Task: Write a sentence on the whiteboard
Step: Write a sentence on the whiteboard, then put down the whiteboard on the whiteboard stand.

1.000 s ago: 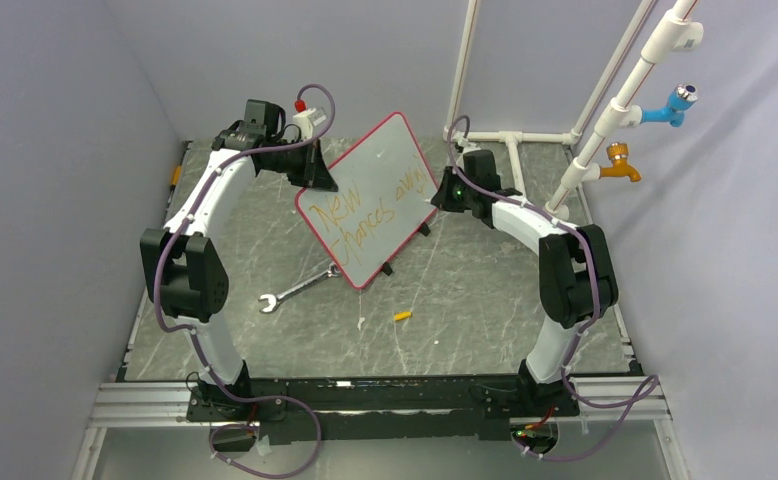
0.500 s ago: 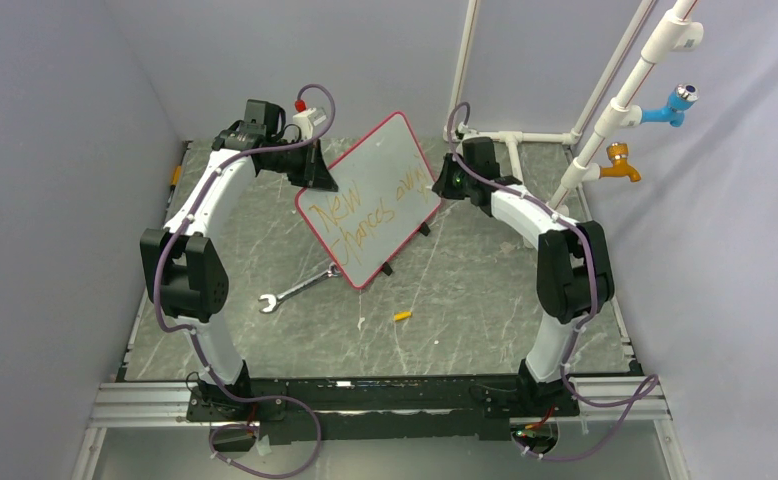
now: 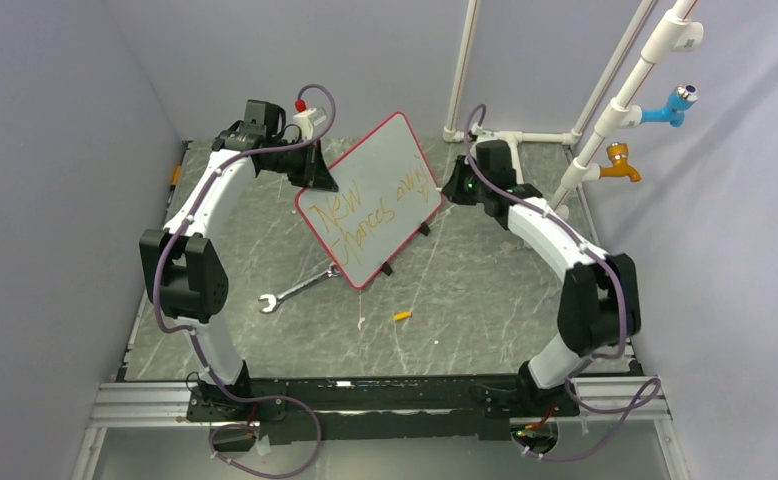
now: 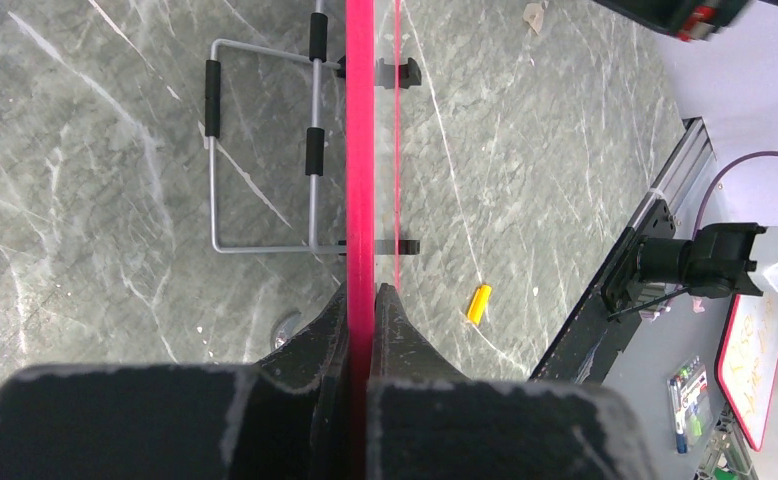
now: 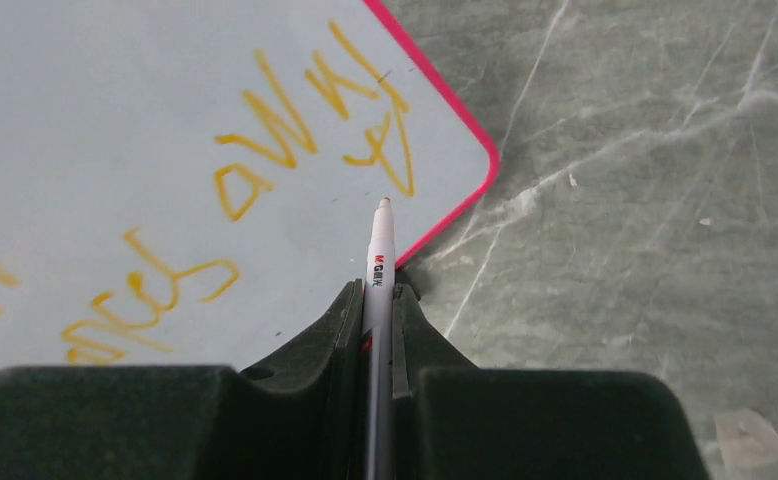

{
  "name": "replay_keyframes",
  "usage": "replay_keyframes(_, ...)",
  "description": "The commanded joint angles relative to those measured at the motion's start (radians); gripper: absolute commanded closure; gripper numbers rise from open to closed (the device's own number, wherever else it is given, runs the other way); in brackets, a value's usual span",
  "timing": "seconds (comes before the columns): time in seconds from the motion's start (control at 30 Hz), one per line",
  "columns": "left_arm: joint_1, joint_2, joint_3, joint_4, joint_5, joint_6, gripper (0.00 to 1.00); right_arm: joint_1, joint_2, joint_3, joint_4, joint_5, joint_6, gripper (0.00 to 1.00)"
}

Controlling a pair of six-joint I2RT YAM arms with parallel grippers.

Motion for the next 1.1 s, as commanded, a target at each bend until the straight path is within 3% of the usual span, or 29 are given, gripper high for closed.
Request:
replay_keyframes(0.0, -0.021, 0.009, -0.003, -0.051, -0.099, 0.107, 1.00, -0.002, -0.154, -0.039, -0.008, 0.016, 0.019, 1.00)
replay_keyframes(0.37, -0.021, 0.015, 0.010, -0.089, -0.222, 0.118, 1.00, -0.003, -0.306, -0.136, -0.028, 0.025, 0.036, 1.00)
replay_keyframes(0.6, -0.021, -0.007, -0.015, -0.070, -0.332, 0.121, 0.83, -0.003, -0.336, -0.188, -0.029, 0.023, 0.039, 1.00)
replay_keyframes(1.07, -0.026, 0.003, 0.009, -0.066, -0.365, 0.114, 0.68, -0.003, -0.352, -0.223, -0.024, 0.026, 0.032, 1.00)
